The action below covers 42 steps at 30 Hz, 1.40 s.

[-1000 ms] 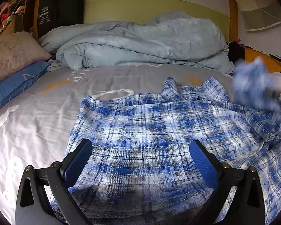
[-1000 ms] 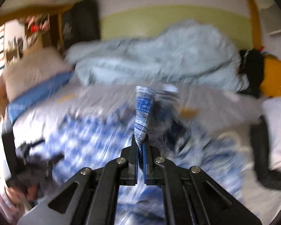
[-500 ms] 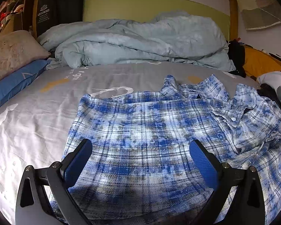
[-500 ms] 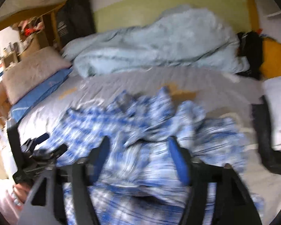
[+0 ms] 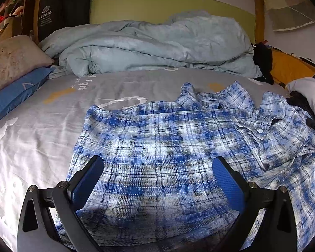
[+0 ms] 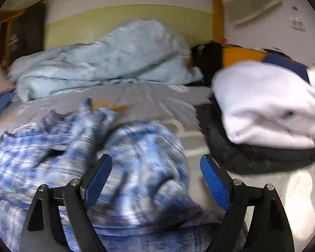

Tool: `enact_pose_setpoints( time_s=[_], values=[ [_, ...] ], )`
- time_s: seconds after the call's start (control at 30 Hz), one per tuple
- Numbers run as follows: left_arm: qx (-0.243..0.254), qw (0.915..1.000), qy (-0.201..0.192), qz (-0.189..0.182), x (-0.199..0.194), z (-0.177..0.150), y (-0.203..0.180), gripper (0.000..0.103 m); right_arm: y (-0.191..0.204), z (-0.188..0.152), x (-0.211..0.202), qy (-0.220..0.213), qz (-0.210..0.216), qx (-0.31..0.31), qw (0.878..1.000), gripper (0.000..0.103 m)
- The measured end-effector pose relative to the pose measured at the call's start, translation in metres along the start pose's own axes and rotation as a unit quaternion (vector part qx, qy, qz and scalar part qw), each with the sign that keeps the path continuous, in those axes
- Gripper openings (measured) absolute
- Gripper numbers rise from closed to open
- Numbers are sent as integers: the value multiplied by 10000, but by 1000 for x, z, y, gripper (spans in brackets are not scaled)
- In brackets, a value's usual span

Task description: Fold large clothes

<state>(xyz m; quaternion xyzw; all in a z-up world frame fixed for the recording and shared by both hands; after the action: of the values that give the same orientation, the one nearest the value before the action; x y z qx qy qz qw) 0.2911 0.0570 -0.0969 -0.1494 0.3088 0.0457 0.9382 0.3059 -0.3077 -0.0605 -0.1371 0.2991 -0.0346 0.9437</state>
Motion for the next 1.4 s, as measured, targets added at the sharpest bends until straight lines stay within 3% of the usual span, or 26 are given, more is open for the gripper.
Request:
enact_pose_setpoints(
  time_s=[0.17,0.3,0.33,0.5,0.57,0.63,0.7,0.8,0.93,0.97,1.07,1.17,1.2,1.23,1.27,1.33,1.4],
  values=[
    [225,9993,-46,-279,-9,1,-15,102,-5,4,-11,-315,55,137,9994,84],
    [-102,9917,85,-1277,-25,8,-40,96,5,6,-15,-401,161,-89,9990,84],
    [-155,9903,172,-1373,-25,10,-48,92,3,3,-18,-432,154,-96,9989,84],
    [-43,9824,1076,-1526,-3,10,-95,71,-3,2,-30,-708,-204,83,9972,84],
    [-197,9678,1741,-1807,16,3,-116,41,-4,3,-33,-796,-225,84,9965,84],
    [-195,9570,2380,-1645,38,-11,-134,39,-5,3,-33,-800,-223,105,9965,84],
    [-194,9644,2369,-1163,56,-20,-138,37,-7,2,-32,-742,-352,156,9965,84],
    [-237,9694,2263,-917,67,-21,-142,42,-6,3,-35,-795,-425,126,9958,84],
    [37,9755,2179,-302,76,-21,-143,71,-5,3,-30,-703,-389,94,9967,85],
    [80,9770,2119,-237,76,-20,-143,74,-5,3,-28,-644,-385,103,9971,85],
    [30,9793,2020,-156,78,-17,-139,81,-5,2,-24,-556,-347,110,9978,85],
    [-198,9765,2131,-260,81,-18,-130,80,-3,2,-25,-567,-361,68,9977,84],
    [-160,9762,2135,-335,78,-20,-129,70,-3,2,-25,-576,-369,56,9976,85],
    [-53,9750,2136,-615,74,-20,-135,29,-3,3,-25,-570,-385,56,9976,85],
    [86,9737,2111,-849,68,-20,-139,1,-3,2,-25,-559,-385,61,9977,85],
    [278,9733,2032,-1033,61,-20,-146,1,-4,2,-24,-525,-399,81,9978,85],
    [497,9790,1775,-875,54,-15,-147,1,-3,2,-21,-451,-392,59,9982,85]
  ],
)
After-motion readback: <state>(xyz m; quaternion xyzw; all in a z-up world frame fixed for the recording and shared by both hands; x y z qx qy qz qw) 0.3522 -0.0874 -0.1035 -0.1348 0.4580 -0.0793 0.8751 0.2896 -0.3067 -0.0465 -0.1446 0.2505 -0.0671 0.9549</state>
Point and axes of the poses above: each gripper's, at about its wrist camera, not at the fingertips, and x roughly the way its jaws point, y to its left, z to its top, the point moved 6 cm from there along x, roughly the way its jaws point, and after that the axes turned 15 degrees about -x, right-handed, at the moved point
